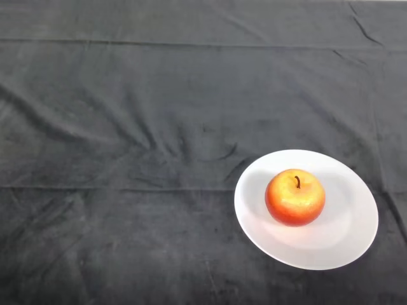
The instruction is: Move the apple to the plate
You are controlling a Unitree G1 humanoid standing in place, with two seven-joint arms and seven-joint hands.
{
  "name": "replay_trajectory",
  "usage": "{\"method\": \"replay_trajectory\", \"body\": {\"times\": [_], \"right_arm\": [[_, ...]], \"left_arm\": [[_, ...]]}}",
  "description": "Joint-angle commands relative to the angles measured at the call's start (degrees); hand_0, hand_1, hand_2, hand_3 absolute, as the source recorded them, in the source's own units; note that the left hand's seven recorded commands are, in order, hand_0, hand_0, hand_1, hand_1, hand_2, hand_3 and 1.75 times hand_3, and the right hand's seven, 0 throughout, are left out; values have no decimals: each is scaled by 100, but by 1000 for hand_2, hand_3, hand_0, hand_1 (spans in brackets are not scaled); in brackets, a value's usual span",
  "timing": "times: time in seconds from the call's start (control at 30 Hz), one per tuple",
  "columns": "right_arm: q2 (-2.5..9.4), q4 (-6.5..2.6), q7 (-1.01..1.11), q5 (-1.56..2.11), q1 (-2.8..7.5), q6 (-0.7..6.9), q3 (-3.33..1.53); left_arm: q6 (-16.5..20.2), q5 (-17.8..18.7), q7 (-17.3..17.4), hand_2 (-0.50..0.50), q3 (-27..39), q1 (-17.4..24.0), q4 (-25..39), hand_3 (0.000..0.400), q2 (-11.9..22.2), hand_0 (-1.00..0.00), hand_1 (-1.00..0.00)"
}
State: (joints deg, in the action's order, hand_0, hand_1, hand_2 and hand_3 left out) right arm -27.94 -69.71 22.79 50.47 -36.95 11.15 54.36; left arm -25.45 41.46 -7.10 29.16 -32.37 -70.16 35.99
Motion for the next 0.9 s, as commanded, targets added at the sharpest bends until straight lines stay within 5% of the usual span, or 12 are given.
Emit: {"method": "replay_trajectory", "body": {"times": [0.03, 0.9], "right_arm": [[-112, -4, 13, 105, -89, -45, 23], [-119, -21, 22, 105, -95, -47, 27]], "left_arm": [[32, 80, -60, 0, 157, 20, -179, 0, 261, 0, 0], [41, 278, -56, 0, 867, 32, 6, 0, 120, 0, 0]]}}
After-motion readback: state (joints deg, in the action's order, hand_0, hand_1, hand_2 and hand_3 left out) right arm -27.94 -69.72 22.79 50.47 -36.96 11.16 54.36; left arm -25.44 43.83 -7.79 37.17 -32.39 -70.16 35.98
